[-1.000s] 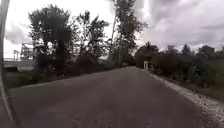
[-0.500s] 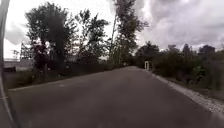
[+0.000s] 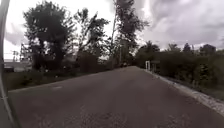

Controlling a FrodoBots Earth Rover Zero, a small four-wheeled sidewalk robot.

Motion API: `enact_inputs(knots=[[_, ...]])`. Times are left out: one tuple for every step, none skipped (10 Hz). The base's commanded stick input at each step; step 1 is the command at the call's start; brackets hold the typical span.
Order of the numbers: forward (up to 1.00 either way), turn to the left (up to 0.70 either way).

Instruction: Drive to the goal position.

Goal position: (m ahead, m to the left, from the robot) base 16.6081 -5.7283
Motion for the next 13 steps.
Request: enact_inputs(knots=[[0.7, 0.0], [0.7, 0.0], [0.7, 0.0], [0.7, 0.0], [0.7, 0.0], [0.7, 0.0], [0.7, 0.0], [0.7, 0.0], [0.7, 0.0], [0.7, 0.0], [0.7, 0.0], [0.7, 0.0], [0.7, 0.0]])
